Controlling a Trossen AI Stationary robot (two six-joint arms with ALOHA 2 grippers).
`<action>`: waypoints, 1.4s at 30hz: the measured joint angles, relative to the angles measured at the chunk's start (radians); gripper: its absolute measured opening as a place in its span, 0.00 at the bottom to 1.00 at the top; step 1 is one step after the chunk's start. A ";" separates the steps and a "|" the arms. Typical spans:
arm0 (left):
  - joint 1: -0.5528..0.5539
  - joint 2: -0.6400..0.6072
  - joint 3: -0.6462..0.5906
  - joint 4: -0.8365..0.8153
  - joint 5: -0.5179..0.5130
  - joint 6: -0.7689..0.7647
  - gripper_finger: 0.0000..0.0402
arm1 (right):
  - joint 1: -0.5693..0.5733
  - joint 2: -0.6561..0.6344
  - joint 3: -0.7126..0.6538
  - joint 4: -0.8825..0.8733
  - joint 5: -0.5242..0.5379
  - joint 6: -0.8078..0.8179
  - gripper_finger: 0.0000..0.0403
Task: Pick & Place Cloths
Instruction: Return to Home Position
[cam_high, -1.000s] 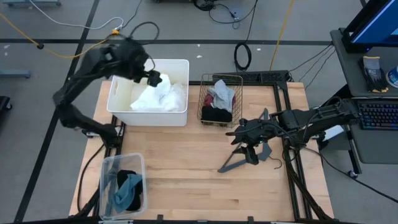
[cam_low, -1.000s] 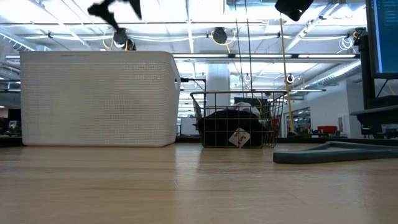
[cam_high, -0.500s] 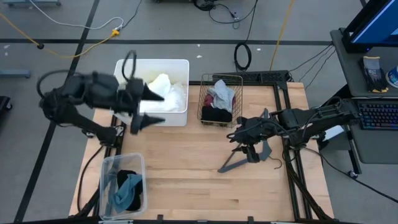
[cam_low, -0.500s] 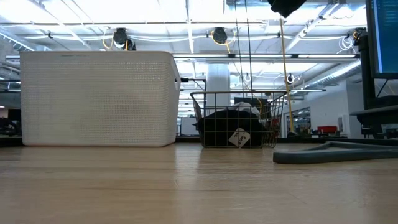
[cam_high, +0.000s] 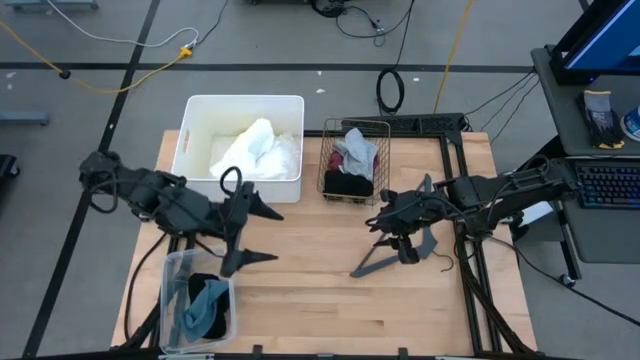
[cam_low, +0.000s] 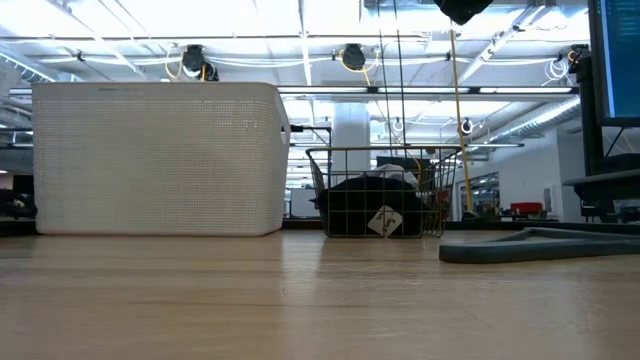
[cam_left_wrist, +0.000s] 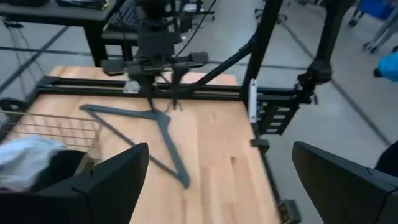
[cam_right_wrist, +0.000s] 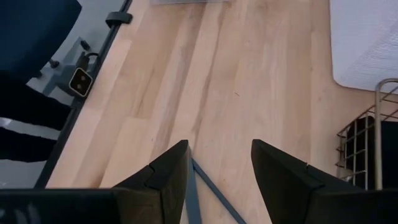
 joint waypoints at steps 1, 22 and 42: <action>-0.004 -0.011 -0.029 0.026 0.001 -0.010 0.99 | 0.000 0.000 0.000 0.000 0.000 0.002 0.41; -0.004 -0.625 -0.830 0.440 0.026 -0.077 0.99 | -0.003 -0.335 -0.258 0.190 0.107 0.102 0.41; -0.004 -1.045 -1.259 0.462 0.017 -0.076 0.99 | -0.003 -0.879 -0.707 0.344 0.112 0.158 0.41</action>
